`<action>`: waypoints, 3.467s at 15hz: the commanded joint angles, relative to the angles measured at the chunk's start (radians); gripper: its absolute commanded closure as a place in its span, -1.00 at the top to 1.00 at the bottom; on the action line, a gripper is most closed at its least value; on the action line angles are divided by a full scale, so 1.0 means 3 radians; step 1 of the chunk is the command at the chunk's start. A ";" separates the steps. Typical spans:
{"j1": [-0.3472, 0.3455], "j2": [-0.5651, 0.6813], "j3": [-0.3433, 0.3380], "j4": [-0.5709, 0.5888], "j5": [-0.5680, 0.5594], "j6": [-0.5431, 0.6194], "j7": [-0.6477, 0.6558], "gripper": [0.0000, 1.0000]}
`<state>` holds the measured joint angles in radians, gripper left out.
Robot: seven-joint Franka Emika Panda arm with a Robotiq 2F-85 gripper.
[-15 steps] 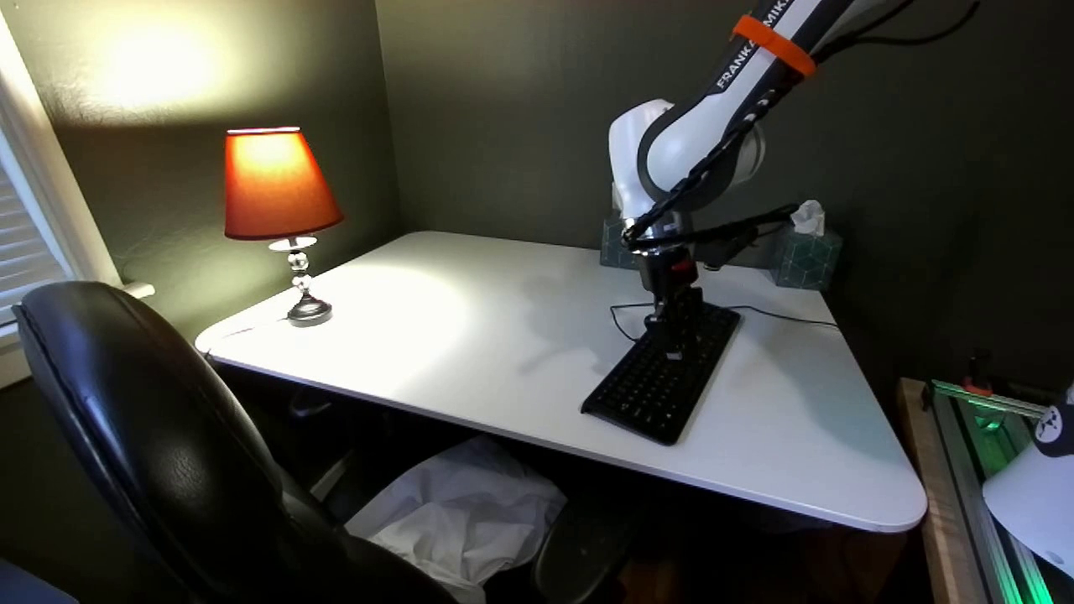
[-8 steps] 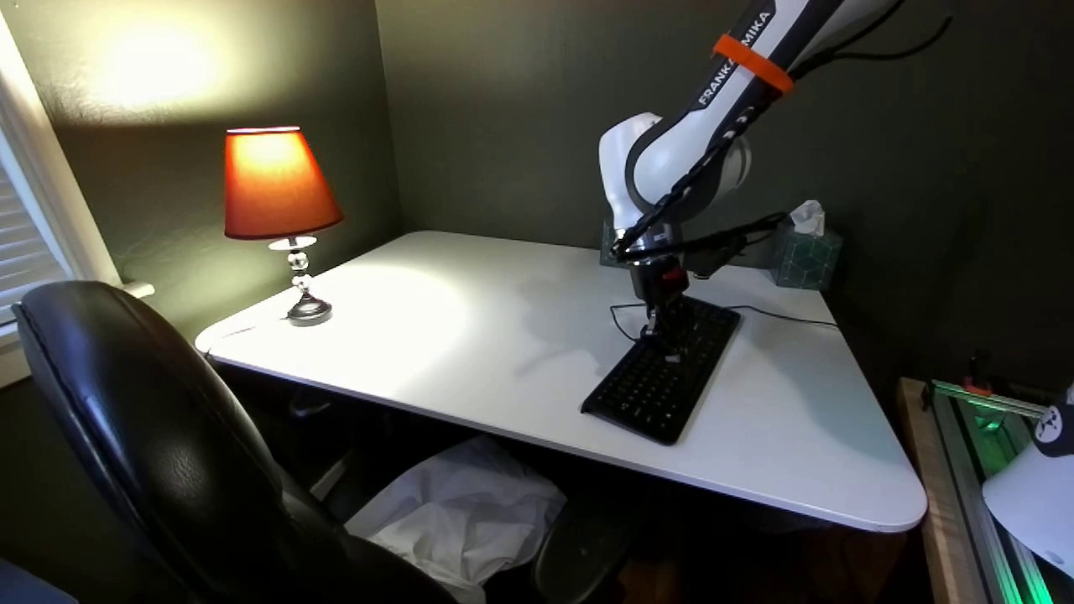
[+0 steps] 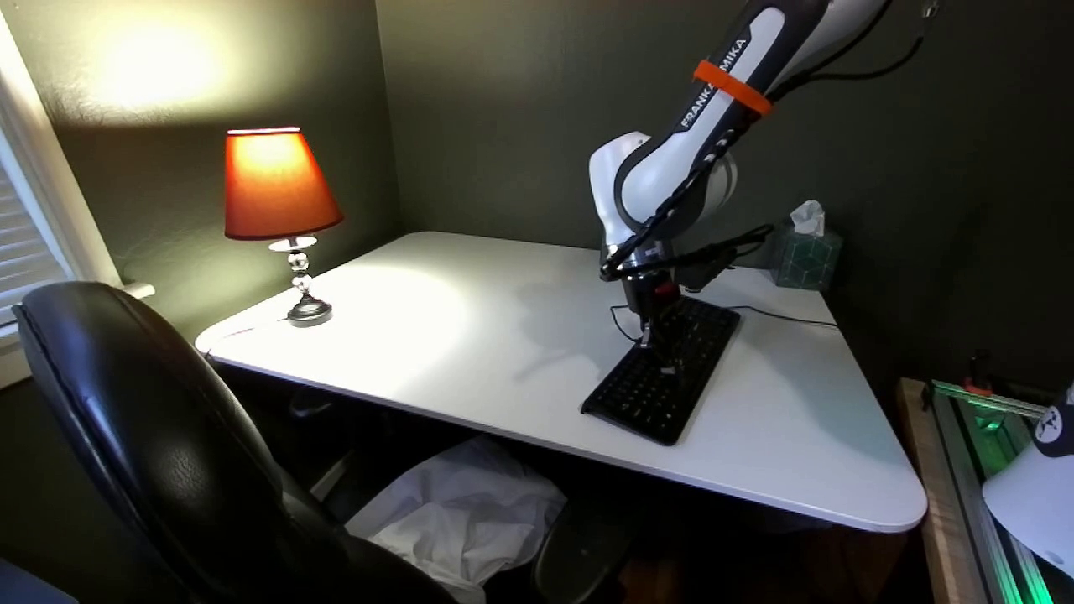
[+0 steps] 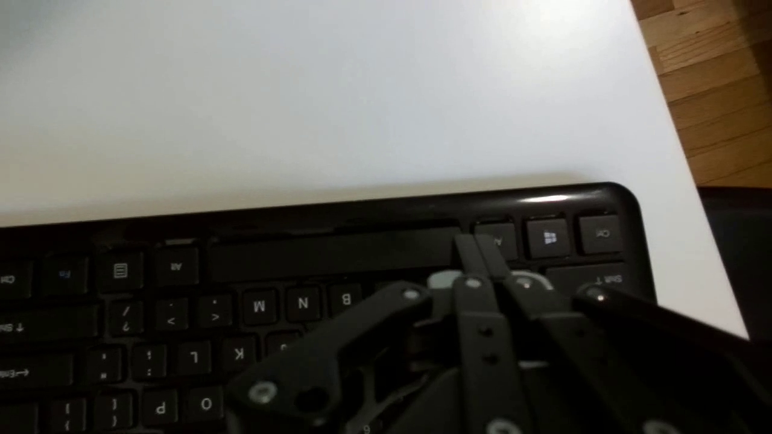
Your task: Press a button on the keyboard
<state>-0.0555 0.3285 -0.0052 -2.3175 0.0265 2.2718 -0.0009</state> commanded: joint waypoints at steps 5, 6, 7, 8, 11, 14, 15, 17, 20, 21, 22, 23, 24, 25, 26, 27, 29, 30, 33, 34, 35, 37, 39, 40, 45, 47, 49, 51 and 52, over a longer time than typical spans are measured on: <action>0.0025 0.0186 0.0031 0.0160 0.0061 -0.0066 -0.0081 -1.00; 0.0027 0.0201 0.0035 0.0174 0.0062 -0.0072 -0.0081 -1.00; 0.0033 0.0214 0.0035 0.0188 0.0053 -0.0075 -0.0073 -1.00; 0.0040 0.0227 0.0030 0.0201 0.0042 -0.0079 -0.0053 -1.00; 0.0039 0.0259 0.0031 0.0229 0.0046 -0.0079 -0.0052 -1.00; 0.0039 0.0286 0.0034 0.0251 0.0049 -0.0085 -0.0058 -1.00; 0.0039 0.0293 0.0036 0.0259 0.0049 -0.0088 -0.0062 -1.00; 0.0042 0.0305 0.0034 0.0269 0.0044 -0.0092 -0.0060 -1.00; 0.0036 0.0329 0.0037 0.0295 0.0051 -0.0106 -0.0075 -1.00; 0.0036 0.0340 0.0037 0.0306 0.0051 -0.0112 -0.0076 -1.00; 0.0036 0.0350 0.0036 0.0315 0.0049 -0.0118 -0.0073 -1.00; 0.0037 0.0360 0.0034 0.0325 0.0046 -0.0127 -0.0071 -1.00; 0.0039 0.0370 0.0033 0.0335 0.0042 -0.0135 -0.0068 -1.00; 0.0039 0.0375 0.0032 0.0339 0.0041 -0.0137 -0.0065 -1.00; 0.0039 0.0385 0.0031 0.0348 0.0040 -0.0142 -0.0065 -1.00; 0.0039 0.0393 0.0031 0.0355 0.0040 -0.0147 -0.0065 -1.00; 0.0037 0.0411 0.0031 0.0387 0.0041 -0.0178 -0.0065 -1.00; 0.0036 0.0423 0.0031 0.0404 0.0042 -0.0194 -0.0067 -1.00; 0.0032 0.0458 0.0031 0.0451 0.0047 -0.0242 -0.0070 -1.00; 0.0032 0.0459 0.0031 0.0456 0.0048 -0.0250 -0.0071 -1.00; 0.0033 0.0454 0.0031 0.0455 0.0046 -0.0256 -0.0070 -1.00; 0.0028 0.0432 0.0038 0.0447 0.0056 -0.0271 -0.0087 -1.00; 0.0035 0.0383 0.0034 0.0412 0.0046 -0.0247 -0.0076 -1.00; 0.0037 0.0351 0.0033 0.0389 0.0044 -0.0240 -0.0071 -1.00; 0.0051 0.0079 0.0031 0.0185 0.0035 -0.0152 -0.0054 -1.00; 0.0058 -0.0046 0.0026 0.0104 0.0038 -0.0114 -0.0024 -0.46; 0.0054 -0.0160 0.0028 0.0041 0.0059 -0.0102 -0.0024 -0.19; 0.0062 -0.0278 0.0026 -0.0029 0.0054 -0.0064 -0.0008 0.12; 0.0065 -0.0344 0.0028 -0.0070 0.0057 -0.0043 -0.0007 0.25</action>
<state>-0.0461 0.3029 0.0050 -2.2669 0.0266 2.2169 -0.0067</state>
